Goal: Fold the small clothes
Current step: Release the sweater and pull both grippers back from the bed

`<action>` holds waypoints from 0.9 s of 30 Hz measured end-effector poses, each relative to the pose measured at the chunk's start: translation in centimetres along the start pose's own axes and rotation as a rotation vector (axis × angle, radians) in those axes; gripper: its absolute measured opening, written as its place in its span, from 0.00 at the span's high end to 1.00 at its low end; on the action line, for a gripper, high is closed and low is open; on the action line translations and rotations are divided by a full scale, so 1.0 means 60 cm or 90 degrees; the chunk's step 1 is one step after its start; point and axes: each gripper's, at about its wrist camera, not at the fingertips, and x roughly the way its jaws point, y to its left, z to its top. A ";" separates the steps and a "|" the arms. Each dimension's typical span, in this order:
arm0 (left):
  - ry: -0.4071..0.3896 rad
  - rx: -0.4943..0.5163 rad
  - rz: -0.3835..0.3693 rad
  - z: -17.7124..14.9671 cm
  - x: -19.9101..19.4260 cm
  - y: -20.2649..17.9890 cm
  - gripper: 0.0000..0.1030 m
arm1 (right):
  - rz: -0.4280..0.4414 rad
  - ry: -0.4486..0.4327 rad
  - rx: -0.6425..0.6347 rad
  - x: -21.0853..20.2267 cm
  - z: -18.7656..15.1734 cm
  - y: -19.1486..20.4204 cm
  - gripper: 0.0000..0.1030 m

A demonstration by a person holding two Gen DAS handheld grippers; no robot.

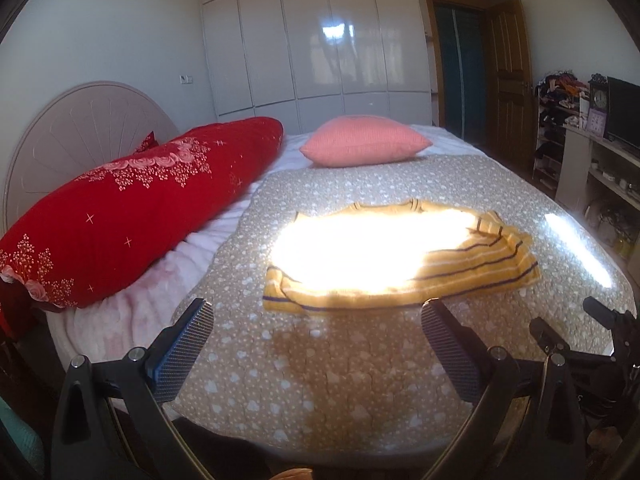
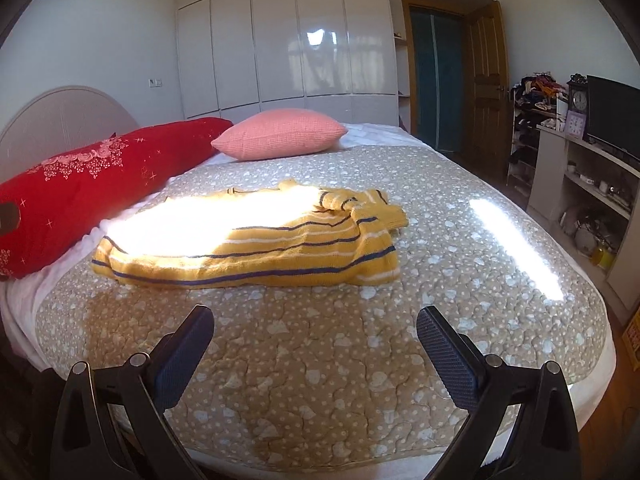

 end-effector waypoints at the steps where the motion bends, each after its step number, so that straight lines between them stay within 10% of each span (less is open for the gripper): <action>1: 0.009 0.002 -0.001 -0.004 0.004 -0.003 0.00 | 0.000 0.005 0.002 0.003 -0.001 0.000 0.00; 27: 0.094 -0.003 -0.026 -0.035 0.047 -0.012 0.00 | 0.003 0.038 -0.029 0.024 -0.014 0.015 0.00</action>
